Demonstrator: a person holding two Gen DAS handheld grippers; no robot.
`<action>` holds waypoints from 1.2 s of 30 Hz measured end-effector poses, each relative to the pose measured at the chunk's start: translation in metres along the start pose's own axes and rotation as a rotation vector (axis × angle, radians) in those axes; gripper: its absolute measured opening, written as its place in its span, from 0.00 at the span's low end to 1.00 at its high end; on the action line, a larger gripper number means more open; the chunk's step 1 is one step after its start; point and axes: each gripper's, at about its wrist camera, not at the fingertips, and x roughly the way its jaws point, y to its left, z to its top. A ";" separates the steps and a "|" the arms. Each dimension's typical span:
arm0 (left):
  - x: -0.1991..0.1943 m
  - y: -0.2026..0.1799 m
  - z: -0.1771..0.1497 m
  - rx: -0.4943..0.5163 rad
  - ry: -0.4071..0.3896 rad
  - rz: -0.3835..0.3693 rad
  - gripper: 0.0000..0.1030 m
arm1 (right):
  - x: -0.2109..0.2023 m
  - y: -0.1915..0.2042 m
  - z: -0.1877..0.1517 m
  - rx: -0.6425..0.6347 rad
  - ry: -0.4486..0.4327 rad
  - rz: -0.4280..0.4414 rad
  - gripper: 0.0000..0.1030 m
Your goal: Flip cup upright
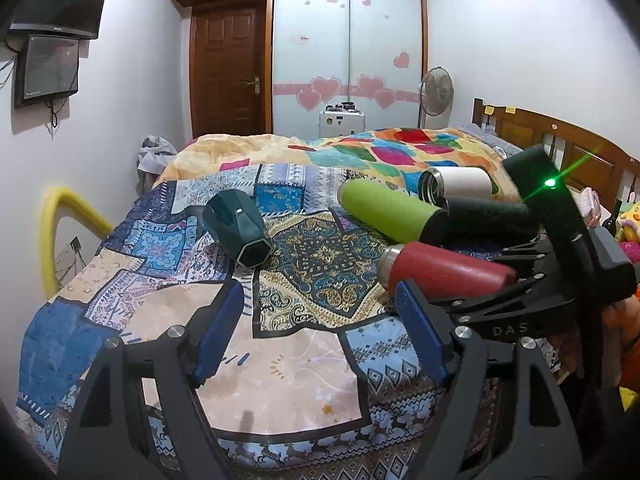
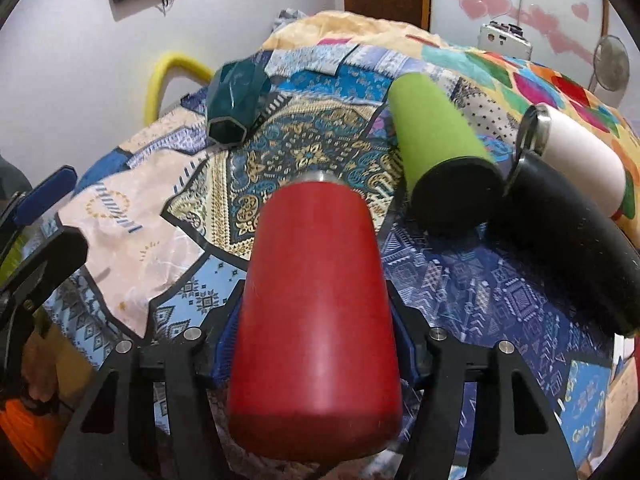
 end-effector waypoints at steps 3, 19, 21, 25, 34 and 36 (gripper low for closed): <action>-0.003 -0.002 0.006 -0.009 -0.015 -0.004 0.77 | -0.016 -0.001 0.001 0.013 -0.057 0.016 0.57; 0.060 -0.004 0.012 -0.031 0.131 -0.131 0.84 | -0.058 0.007 -0.006 -0.064 -0.187 0.099 0.57; 0.063 -0.003 0.012 -0.039 0.138 -0.157 0.84 | -0.058 0.007 -0.008 -0.080 -0.190 0.098 0.57; 0.066 -0.002 0.015 -0.041 0.143 -0.188 0.84 | -0.054 0.005 -0.009 -0.095 -0.183 0.105 0.57; 0.068 0.012 0.008 -0.043 0.157 -0.076 0.84 | -0.024 -0.005 -0.008 -0.073 -0.116 0.074 0.57; 0.063 0.017 0.002 -0.052 0.152 -0.052 0.84 | -0.010 -0.011 -0.006 -0.065 -0.077 0.057 0.57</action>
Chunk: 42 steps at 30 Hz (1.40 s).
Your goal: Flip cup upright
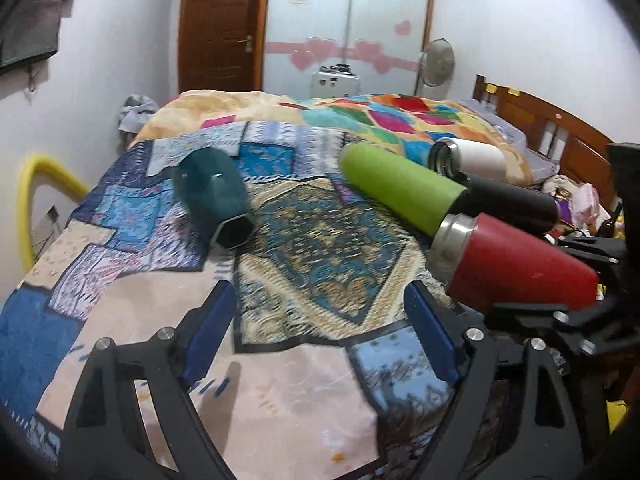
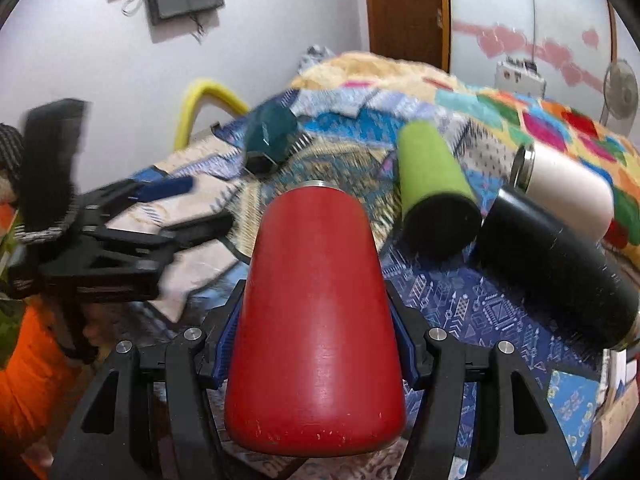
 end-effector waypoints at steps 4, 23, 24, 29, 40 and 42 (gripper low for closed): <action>-0.008 0.006 -0.006 -0.016 -0.007 0.033 0.84 | 0.015 -0.007 -0.001 0.008 0.057 -0.012 0.57; -0.020 0.000 -0.011 0.015 -0.067 0.043 0.84 | 0.032 0.006 0.025 -0.085 0.186 -0.035 0.57; -0.022 0.000 -0.011 0.017 -0.070 0.050 0.84 | 0.031 0.006 0.025 -0.081 0.178 -0.032 0.57; -0.035 -0.001 -0.007 0.013 -0.099 0.054 0.84 | 0.007 0.011 0.027 -0.078 0.089 -0.024 0.57; -0.057 -0.012 0.009 -0.003 -0.178 0.048 0.84 | -0.014 0.018 0.044 -0.076 -0.038 -0.002 0.57; -0.059 -0.013 0.010 -0.007 -0.186 0.044 0.84 | -0.013 0.017 0.047 -0.070 -0.046 0.000 0.57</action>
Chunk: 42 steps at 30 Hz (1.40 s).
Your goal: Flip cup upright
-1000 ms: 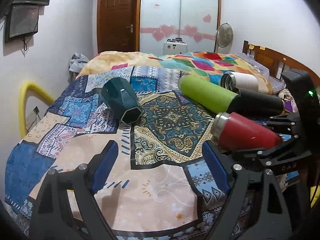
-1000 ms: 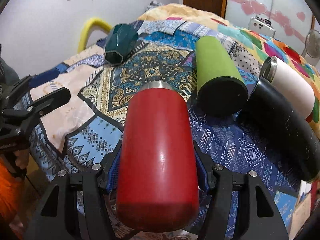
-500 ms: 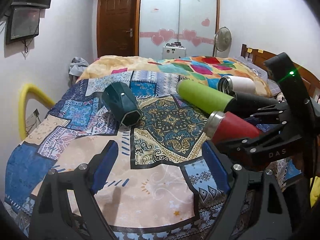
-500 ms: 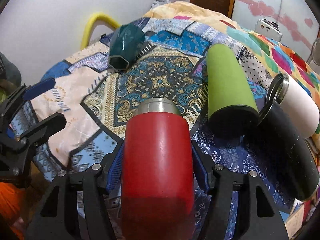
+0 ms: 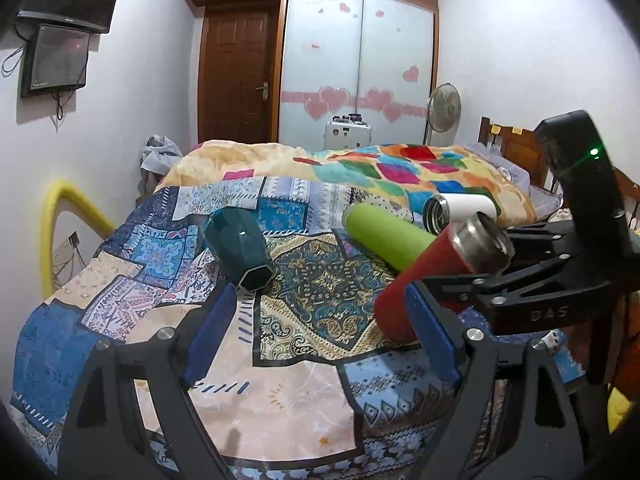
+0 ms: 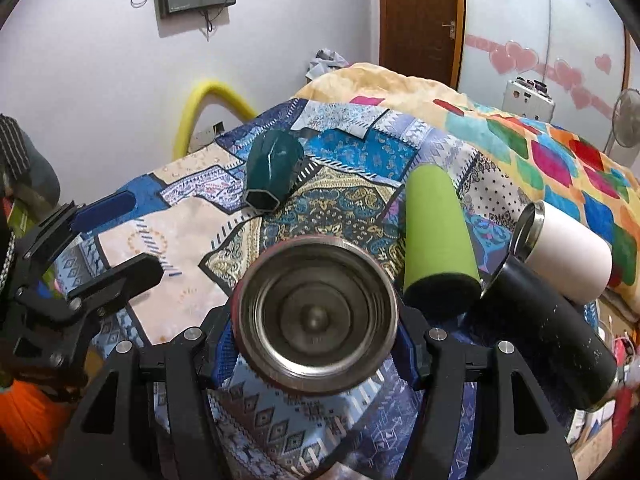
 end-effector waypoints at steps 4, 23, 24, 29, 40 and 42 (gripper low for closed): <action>-0.002 -0.002 0.002 0.002 -0.008 -0.006 0.84 | -0.004 -0.003 0.001 0.000 -0.012 -0.003 0.57; -0.001 -0.013 0.004 -0.003 -0.019 -0.012 0.84 | 0.011 -0.012 -0.009 0.034 -0.004 0.005 0.59; -0.002 -0.013 0.004 -0.006 -0.020 -0.009 0.84 | 0.010 -0.012 -0.010 0.038 -0.004 0.005 0.59; -0.009 -0.014 0.009 -0.018 -0.031 -0.002 0.84 | -0.007 -0.013 -0.013 0.063 -0.042 0.009 0.61; -0.062 -0.042 0.032 0.002 -0.145 0.029 0.84 | -0.109 -0.003 -0.029 0.083 -0.314 -0.109 0.62; -0.074 -0.051 0.036 0.010 -0.175 0.036 0.84 | -0.128 0.001 -0.034 0.090 -0.371 -0.134 0.62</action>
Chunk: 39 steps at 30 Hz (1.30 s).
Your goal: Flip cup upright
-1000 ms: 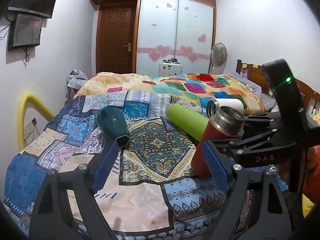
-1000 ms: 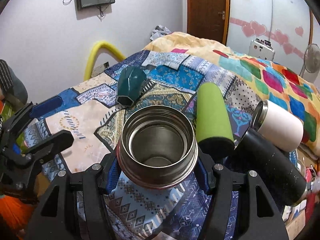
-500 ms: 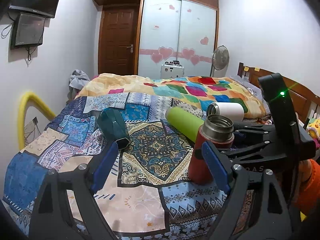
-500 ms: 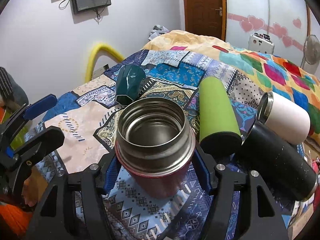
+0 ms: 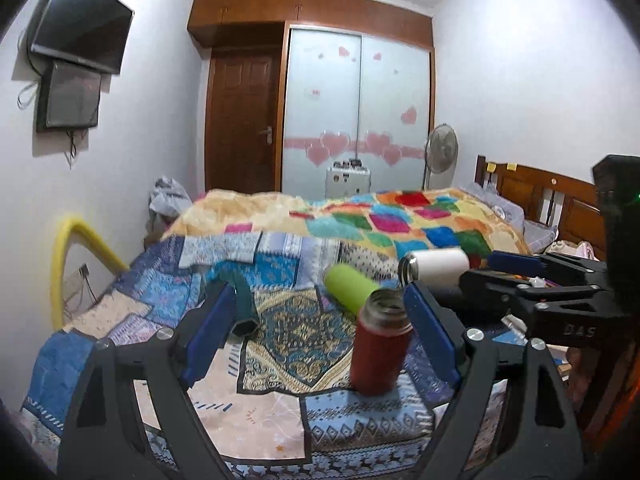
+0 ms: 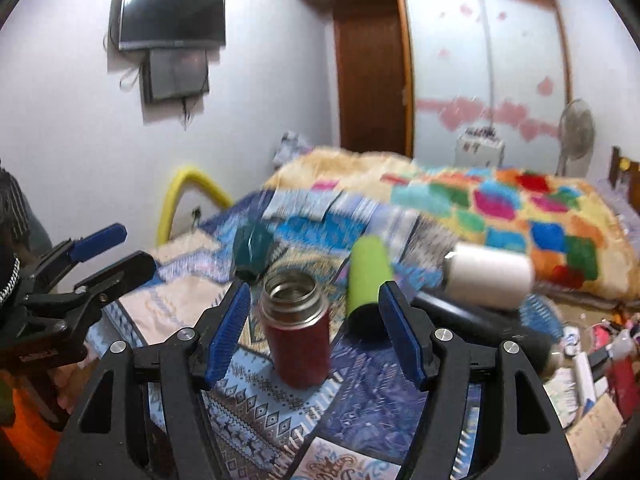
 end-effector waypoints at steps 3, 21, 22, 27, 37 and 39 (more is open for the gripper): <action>-0.015 -0.011 0.007 0.008 -0.034 0.009 0.84 | -0.025 0.005 0.002 0.003 -0.068 -0.015 0.63; -0.082 -0.047 0.017 0.030 -0.163 0.047 1.00 | -0.090 0.009 -0.012 0.047 -0.279 -0.146 1.00; -0.082 -0.048 0.017 0.029 -0.161 0.047 1.00 | -0.092 0.008 -0.013 0.045 -0.279 -0.150 1.00; -0.080 -0.050 0.016 0.029 -0.156 0.058 1.00 | -0.095 0.007 -0.017 0.048 -0.279 -0.160 1.00; -0.080 -0.047 0.013 0.025 -0.156 0.058 1.00 | -0.098 0.006 -0.023 0.051 -0.275 -0.163 1.00; -0.079 -0.047 0.013 0.024 -0.157 0.059 1.00 | -0.099 0.006 -0.023 0.051 -0.275 -0.162 1.00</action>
